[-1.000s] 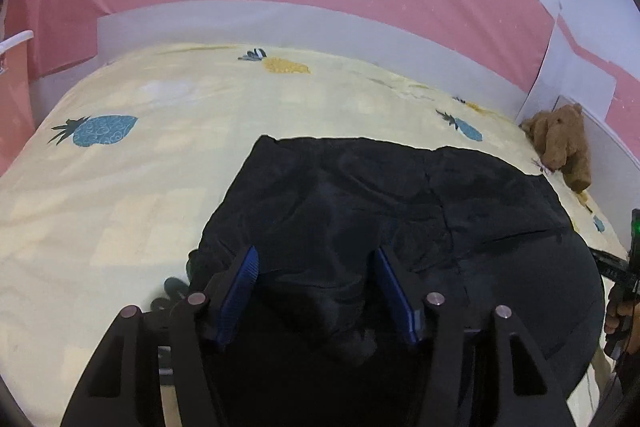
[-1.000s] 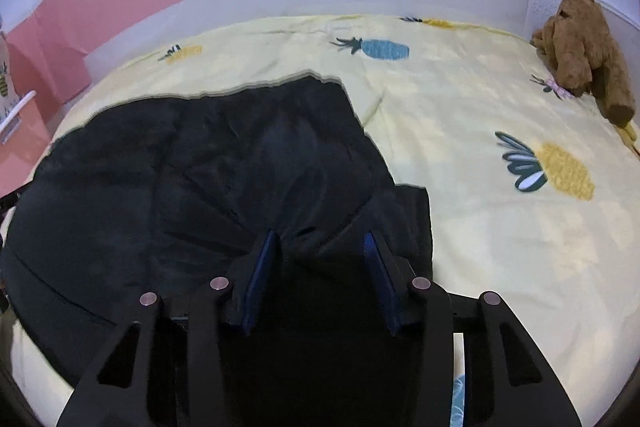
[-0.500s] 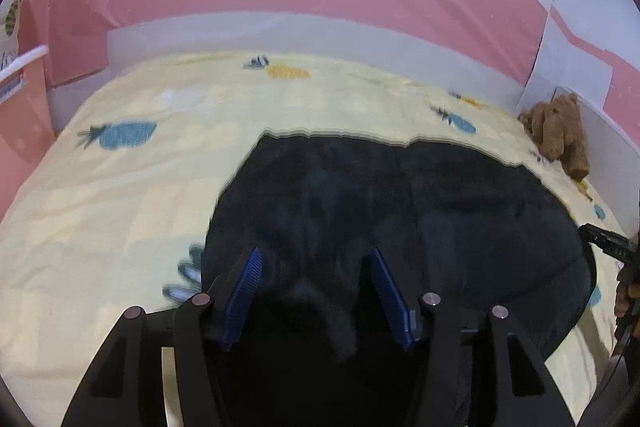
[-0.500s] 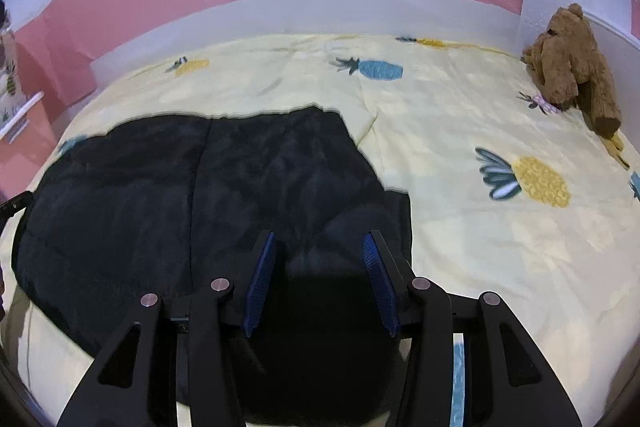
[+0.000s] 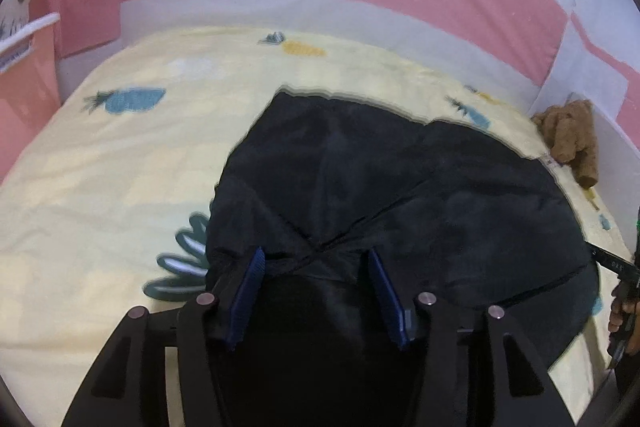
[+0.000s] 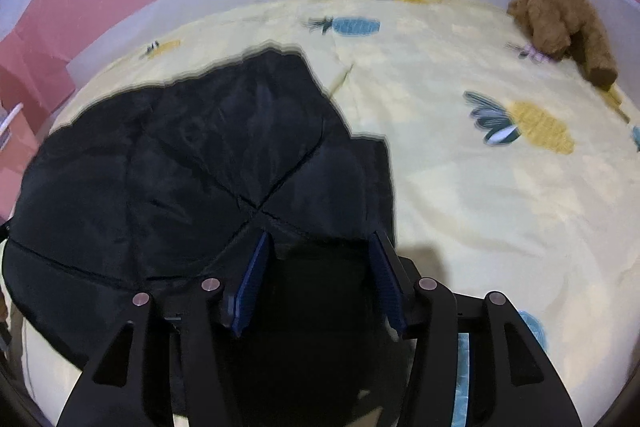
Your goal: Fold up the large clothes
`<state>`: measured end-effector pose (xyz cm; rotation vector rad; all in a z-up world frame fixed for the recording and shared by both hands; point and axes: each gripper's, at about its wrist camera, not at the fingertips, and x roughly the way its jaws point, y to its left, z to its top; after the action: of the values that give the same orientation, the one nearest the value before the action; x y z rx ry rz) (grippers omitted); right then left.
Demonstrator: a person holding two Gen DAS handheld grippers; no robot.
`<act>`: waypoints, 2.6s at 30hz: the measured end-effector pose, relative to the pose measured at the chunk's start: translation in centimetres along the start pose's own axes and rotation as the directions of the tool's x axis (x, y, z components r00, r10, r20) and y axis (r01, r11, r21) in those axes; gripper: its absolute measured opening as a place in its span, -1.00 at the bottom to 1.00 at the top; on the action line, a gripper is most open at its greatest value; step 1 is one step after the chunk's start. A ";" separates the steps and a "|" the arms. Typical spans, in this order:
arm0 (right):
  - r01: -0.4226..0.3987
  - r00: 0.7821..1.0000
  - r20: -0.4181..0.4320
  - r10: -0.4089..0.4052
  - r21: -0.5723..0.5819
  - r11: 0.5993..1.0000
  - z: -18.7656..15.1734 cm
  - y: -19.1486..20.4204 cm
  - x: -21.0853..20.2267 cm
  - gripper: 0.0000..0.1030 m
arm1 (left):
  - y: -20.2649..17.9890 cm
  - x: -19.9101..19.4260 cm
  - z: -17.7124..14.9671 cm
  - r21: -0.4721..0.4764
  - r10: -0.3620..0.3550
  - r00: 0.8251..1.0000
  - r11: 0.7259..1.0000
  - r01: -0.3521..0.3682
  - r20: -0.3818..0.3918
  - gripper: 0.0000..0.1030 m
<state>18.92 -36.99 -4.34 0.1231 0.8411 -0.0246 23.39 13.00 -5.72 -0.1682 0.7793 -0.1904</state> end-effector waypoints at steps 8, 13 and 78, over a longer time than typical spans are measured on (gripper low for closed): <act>-0.039 0.998 -0.059 0.036 -0.056 0.998 3.7 2.1 3.2 0.00 | 0.1 3.9 4.2 0.000 0.034 0.998 0.999 -0.034 -0.060 0.04; -0.033 0.994 -0.109 0.025 -0.073 0.997 2.8 2.1 6.2 0.00 | -0.1 5.8 3.5 0.025 0.043 0.997 0.999 -0.042 -0.071 0.05; -0.355 0.900 -0.186 0.394 0.210 0.911 1.5 -3.0 10.3 -0.06 | 5.6 9.8 1.9 -0.237 -0.195 0.970 0.959 0.158 -0.144 0.15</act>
<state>26.72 -39.89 -11.29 0.4576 1.0295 0.2879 32.18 16.33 -12.25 -0.4418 0.9523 -0.2890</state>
